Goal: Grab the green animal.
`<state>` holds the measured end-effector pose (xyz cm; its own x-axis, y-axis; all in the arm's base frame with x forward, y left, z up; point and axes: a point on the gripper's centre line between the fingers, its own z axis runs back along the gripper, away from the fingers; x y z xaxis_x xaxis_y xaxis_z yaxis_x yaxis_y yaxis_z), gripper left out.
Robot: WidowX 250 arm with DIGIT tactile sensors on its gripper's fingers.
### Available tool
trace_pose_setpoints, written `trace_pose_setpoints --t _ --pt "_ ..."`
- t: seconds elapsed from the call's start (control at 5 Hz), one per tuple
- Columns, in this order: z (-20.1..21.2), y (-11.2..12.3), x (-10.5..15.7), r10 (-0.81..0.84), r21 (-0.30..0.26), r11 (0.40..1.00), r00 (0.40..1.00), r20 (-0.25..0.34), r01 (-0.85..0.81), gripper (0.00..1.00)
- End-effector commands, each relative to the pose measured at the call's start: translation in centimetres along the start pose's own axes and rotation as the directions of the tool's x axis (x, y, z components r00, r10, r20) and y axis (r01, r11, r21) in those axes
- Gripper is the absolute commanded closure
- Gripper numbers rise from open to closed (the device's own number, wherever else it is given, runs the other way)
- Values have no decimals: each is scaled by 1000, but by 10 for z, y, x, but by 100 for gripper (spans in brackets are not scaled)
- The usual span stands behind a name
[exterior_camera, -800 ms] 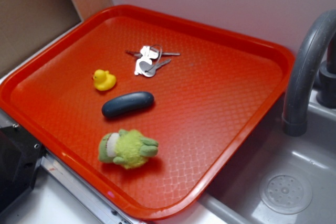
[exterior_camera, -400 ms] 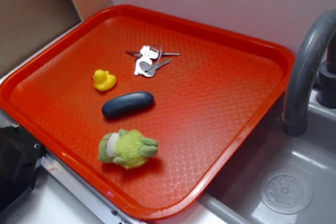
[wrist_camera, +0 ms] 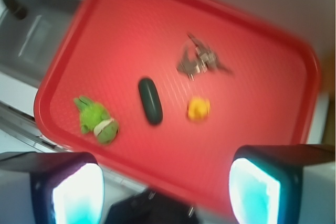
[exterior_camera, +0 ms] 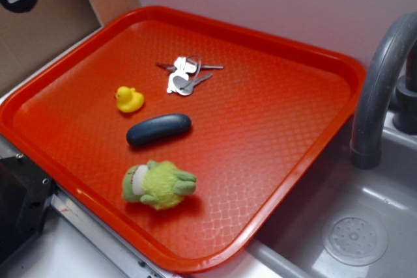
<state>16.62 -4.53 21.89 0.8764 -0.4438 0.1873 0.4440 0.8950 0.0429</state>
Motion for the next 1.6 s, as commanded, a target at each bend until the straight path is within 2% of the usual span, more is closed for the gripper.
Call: trace_pose_setpoints --t 0.0,0.2,0.4,0.8,1.0,1.2,1.4 --pt "-42 -58 23 -474 -73 875 878 70 478 0" --pt "-57 -85 13 -610 -111 783 790 57 612 0" --pt "-77 -98 10 -632 -139 767 775 1 626 0" --pt "-122 -108 9 -653 -168 755 748 -116 634 0" --pt "-144 -114 6 -673 -175 739 719 -172 650 0" --pt "-173 -119 -4 -702 -212 712 675 -227 669 0" --pt "-195 -124 -11 -710 -217 702 638 -300 679 0"
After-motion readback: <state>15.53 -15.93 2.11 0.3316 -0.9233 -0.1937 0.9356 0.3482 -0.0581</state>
